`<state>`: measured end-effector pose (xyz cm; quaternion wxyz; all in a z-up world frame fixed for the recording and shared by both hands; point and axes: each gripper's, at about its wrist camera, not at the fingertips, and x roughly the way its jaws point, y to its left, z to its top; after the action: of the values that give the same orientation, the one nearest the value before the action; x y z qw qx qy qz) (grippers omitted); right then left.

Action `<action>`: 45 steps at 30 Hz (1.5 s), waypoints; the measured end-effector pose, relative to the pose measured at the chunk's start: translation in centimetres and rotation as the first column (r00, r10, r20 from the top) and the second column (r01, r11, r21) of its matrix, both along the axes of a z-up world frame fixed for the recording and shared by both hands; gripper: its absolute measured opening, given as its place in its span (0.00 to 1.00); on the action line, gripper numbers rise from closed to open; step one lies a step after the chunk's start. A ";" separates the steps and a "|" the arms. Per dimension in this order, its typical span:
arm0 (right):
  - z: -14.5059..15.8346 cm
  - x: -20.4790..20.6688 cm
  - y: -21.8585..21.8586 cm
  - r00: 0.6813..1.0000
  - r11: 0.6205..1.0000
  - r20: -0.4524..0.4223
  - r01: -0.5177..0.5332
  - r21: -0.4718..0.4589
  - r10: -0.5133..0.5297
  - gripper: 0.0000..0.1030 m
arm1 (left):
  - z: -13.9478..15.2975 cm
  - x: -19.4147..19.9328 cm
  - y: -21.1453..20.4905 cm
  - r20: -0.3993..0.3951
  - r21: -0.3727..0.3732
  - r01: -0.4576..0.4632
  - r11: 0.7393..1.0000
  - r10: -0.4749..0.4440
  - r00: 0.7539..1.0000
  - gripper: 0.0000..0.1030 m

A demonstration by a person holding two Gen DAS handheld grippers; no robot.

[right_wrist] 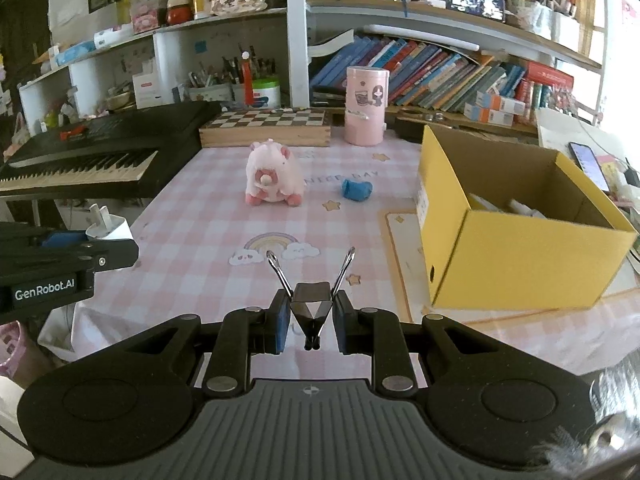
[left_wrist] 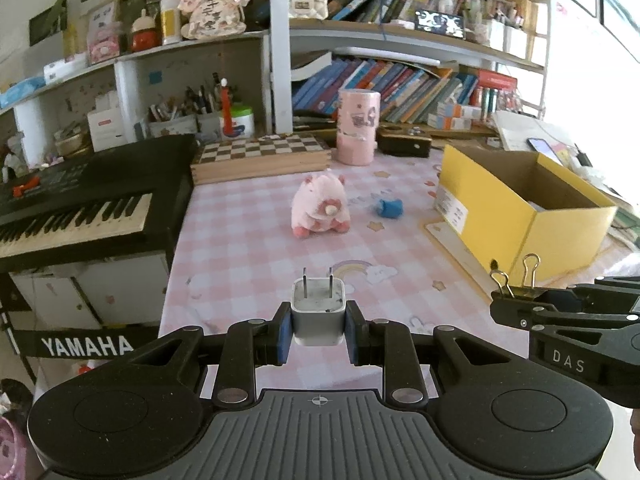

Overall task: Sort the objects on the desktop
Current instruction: 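Carry the plug adapter and binder clip with both tools over the yellow box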

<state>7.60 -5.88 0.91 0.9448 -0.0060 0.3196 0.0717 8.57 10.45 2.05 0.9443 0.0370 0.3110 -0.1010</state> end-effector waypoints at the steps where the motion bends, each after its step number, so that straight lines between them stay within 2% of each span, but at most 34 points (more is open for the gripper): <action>1: 0.0 -0.4 -0.1 1.000 1.000 0.001 0.006 0.002 -0.006 0.20 | 0.0 -0.2 -0.1 -0.001 0.002 0.007 1.000 -0.007 1.000 0.24; 13: -0.6 -4.7 -1.9 0.991 0.991 -0.016 0.135 0.013 -0.135 0.20 | -0.9 -2.3 -2.5 -0.022 0.011 0.153 0.988 -0.152 0.988 0.24; 25: -1.2 -7.0 -5.4 0.953 0.954 -0.054 0.298 0.021 -0.297 0.20 | -1.7 -2.4 -6.5 -0.051 0.013 0.324 0.946 -0.323 0.945 0.24; 35: -1.7 -6.8 -8.2 0.930 0.932 -0.087 0.362 0.027 -0.358 0.20 | -2.1 -1.5 -9.7 -0.068 0.010 0.393 0.920 -0.391 0.918 0.24; 45: -1.6 -4.9 -12.0 0.928 0.932 -0.098 0.363 0.023 -0.359 0.20 | -1.8 0.5 -13.3 -0.070 -0.001 0.401 0.916 -0.401 0.914 0.24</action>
<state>2.70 -17.86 -0.69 0.9261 0.0755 0.3568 -0.0963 9.12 -2.85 0.20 0.8920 0.1028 0.3299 -0.2916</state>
